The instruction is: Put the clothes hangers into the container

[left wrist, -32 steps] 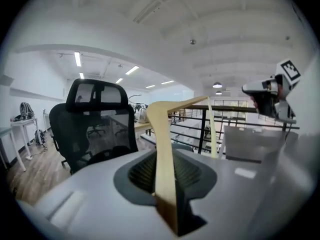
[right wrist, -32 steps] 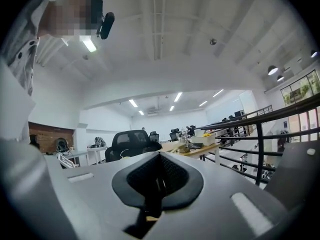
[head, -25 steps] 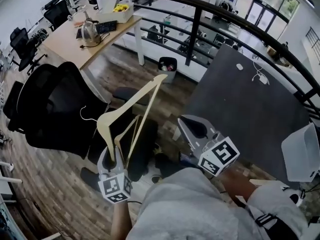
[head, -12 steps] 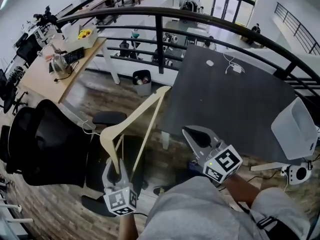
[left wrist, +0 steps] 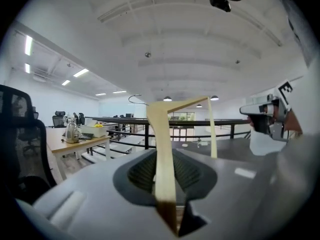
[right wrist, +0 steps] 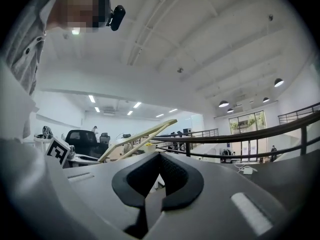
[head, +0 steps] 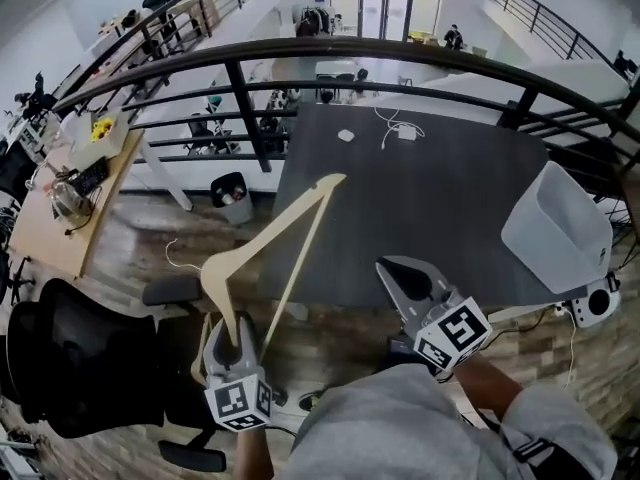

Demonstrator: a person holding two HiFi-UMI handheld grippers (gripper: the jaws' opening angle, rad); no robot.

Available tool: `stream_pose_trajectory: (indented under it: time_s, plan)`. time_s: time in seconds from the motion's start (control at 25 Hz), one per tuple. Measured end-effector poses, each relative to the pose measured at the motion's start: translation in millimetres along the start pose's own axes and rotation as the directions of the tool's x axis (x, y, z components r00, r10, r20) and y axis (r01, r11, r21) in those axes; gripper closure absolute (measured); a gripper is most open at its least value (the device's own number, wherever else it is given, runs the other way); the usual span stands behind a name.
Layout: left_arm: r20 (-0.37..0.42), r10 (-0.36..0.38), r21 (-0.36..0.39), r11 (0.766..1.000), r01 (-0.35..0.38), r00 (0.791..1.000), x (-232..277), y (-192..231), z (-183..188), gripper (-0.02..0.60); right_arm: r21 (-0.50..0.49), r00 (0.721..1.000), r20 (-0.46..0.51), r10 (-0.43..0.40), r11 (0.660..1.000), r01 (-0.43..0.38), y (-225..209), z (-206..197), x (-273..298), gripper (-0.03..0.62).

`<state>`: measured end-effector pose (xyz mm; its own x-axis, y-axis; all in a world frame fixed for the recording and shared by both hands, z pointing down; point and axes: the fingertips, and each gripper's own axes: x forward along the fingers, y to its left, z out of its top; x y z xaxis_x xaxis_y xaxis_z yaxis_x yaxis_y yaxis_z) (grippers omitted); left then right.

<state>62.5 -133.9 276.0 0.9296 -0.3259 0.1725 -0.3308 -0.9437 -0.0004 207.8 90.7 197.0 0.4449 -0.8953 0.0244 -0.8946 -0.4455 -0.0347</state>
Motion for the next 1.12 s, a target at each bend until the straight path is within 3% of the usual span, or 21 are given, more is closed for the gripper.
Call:
stream_pose_trajectory:
  time_s: [0.2,0.36,0.64,0.92,1.0,1.12]
  plan:
    - [-0.020,-0.080,0.036,0.996,0.081,0.997,46.5,-87.4,48.7,0.491,0.043,0.993,0.002,-0.121,0.992,0.121,-95.9,21.5,-53.8,0.597]
    - [-0.021,-0.155,0.084,0.984,0.156,0.988,87.8,-154.7,60.5,0.491,0.069,0.977,0.010,-0.214,0.975,0.213,-160.0,11.3,-98.4,0.597]
    - [-0.019,-0.293,0.179,0.940,0.291,0.956,157.5,-275.7,71.4,0.491,0.075,0.936,0.014,-0.352,0.934,0.350,-253.6,-6.5,-176.8,0.597]
    - [-0.012,-0.454,0.321,0.842,0.433,0.891,213.1,-418.0,89.0,0.491,0.078,0.903,0.029,-0.428,0.902,0.425,-330.4,-14.2,-246.4,0.597]
    - [-0.021,-0.511,0.356,0.799,0.484,0.859,222.9,-462.2,93.4,0.491,0.084,0.891,0.032,-0.453,0.890,0.449,-349.4,-15.8,-266.3,0.597]
    - [-0.049,-0.595,0.421,0.716,0.557,0.802,235.0,-527.2,97.2,0.491,0.104,0.869,0.033,-0.494,0.867,0.488,-373.3,-19.0,-295.8,0.597]
